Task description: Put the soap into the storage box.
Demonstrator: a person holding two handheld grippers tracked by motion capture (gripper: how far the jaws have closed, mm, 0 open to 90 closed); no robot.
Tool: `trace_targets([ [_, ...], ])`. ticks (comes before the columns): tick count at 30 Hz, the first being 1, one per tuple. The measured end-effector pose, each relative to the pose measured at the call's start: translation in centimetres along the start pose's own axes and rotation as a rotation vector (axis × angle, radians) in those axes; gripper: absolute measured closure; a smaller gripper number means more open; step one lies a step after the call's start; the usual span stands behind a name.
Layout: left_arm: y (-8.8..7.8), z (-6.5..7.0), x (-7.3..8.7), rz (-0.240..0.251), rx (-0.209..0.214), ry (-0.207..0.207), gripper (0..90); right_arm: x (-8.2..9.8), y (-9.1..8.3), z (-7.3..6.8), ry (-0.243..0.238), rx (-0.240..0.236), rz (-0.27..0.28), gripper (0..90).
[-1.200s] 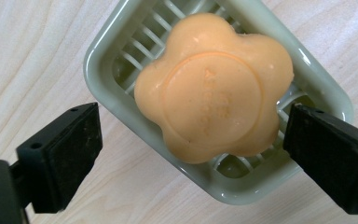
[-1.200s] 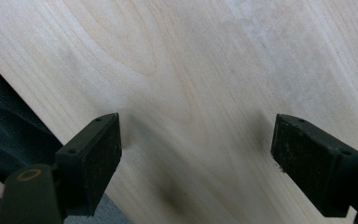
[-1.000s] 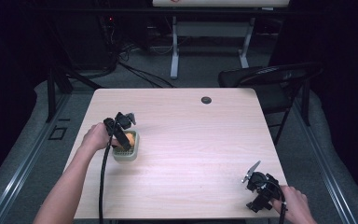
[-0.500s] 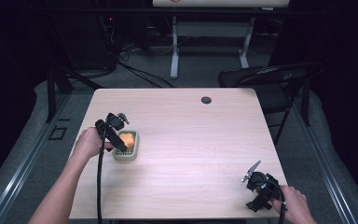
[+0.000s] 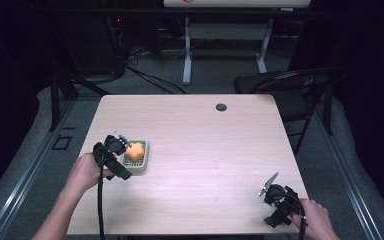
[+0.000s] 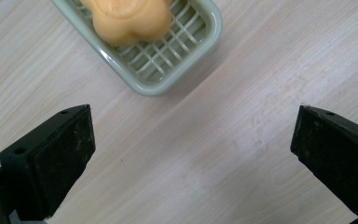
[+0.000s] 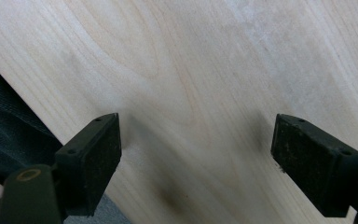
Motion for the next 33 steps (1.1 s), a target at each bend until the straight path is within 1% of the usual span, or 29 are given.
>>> trace_targets([
  [3, 0.2, 1.0, 0.7, -0.002, 0.003, 0.013, 0.0, 0.0, 0.0, 0.0, -0.002, 0.003, 0.000, 15.7],
  [5, 0.3, 1.6, 1.2, -0.023, 0.024, 0.031, 0.0, 0.0, 0.0, 0.0, 0.001, -0.004, -0.001, 15.8],
  [7, 0.5, 2.1, 1.6, -0.024, 0.028, 0.035, 0.0, 0.1, 0.1, 0.0, 0.003, -0.007, -0.002, 15.8],
  [9, 0.6, 2.3, 2.1, -0.028, 0.029, 0.031, 0.0, 0.1, 0.2, 0.0, 0.001, -0.008, -0.009, 15.8],
  [11, 0.6, 2.5, 2.6, -0.024, 0.028, 0.016, 0.0, 0.1, 0.3, 0.0, 0.002, -0.014, -0.001, 15.8],
  [12, 0.6, 2.6, 2.9, -0.031, 0.029, 0.015, 0.0, 0.1, 0.3, 0.0, 0.004, -0.015, -0.011, 15.9],
  [13, 0.8, 2.8, 3.2, -0.031, 0.024, 0.006, 0.0, 0.1, 0.3, 0.0, 0.005, -0.015, -0.016, 15.9],
  [14, 0.8, 2.8, 3.5, -0.037, 0.023, 0.004, 0.1, 0.1, 0.3, 0.0, 0.006, -0.016, -0.014, 15.9],
  [16, 1.3, 3.1, 4.1, -0.037, 0.023, -0.024, 0.1, 0.1, 0.3, 0.0, 0.007, -0.017, -0.011, 15.8],
  [18, 1.9, 3.5, 4.8, -0.048, 0.028, -0.027, 0.1, 0.1, 0.4, 0.0, 0.009, -0.017, -0.005, 15.9],
  [20, 2.3, 4.0, 5.4, -0.068, 0.032, -0.015, 0.1, 0.1, 0.3, 0.0, 0.007, -0.012, -0.013, 15.9],
  [21, 2.4, 4.1, 5.6, -0.074, 0.031, -0.014, 0.1, 0.1, 0.3, 0.0, 0.008, -0.014, -0.007, 15.8],
  [22, 2.5, 4.2, 5.9, -0.083, 0.027, -0.003, 0.1, 0.1, 0.3, 0.0, 0.008, -0.012, -0.006, 15.8],
  [23, 2.6, 4.3, 6.0, -0.084, 0.025, 0.002, 0.1, 0.1, 0.3, 0.1, 0.008, -0.009, -0.010, 15.8],
  [24, 2.6, 4.5, 6.3, -0.086, 0.026, -0.002, 0.1, 0.1, 0.3, 0.1, 0.007, -0.007, -0.013, 15.8],
  [25, 2.6, 4.5, 6.5, -0.088, 0.024, 0.005, 0.1, 0.1, 0.3, 0.1, 0.008, -0.010, -0.011, 15.8],
  [28, 2.7, 5.0, 7.0, -0.082, 0.023, 0.008, 0.4, 0.2, 0.4, 0.2, 0.004, -0.005, -0.019, 15.8],
  [29, 2.7, 5.3, 7.1, -0.078, 0.025, 0.023, 0.8, 0.2, 0.4, 0.2, 0.004, -0.006, -0.020, 15.8],
  [30, 2.8, 5.7, 7.3, -0.072, 0.029, 0.027, 0.8, 0.2, 0.3, 0.3, -0.002, -0.005, -0.030, 15.8],
  [31, 2.9, 6.0, 7.3, -0.070, 0.033, 0.029, 0.6, 0.1, 0.4, 0.2, 0.002, -0.009, -0.022, 15.9],
  [32, 3.0, 6.3, 7.3, -0.067, 0.039, 0.045, 0.4, 0.1, 0.3, 0.2, 0.004, 0.003, -0.024, 15.9],
  [33, 3.1, 6.5, 7.3, -0.060, 0.040, 0.052, 0.3, 0.1, 0.3, 0.1, 0.007, -0.002, -0.016, 15.8],
])
Point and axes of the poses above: each handheld gripper's, and its own axes: y roughly forward along the jaws, x roughly out of its underside, z roughly to its right, the point moved 4 cm from there along y, roughly forward along the jaws, and after that the axes turned 9 degrees about -x, right-handed, at the moved point
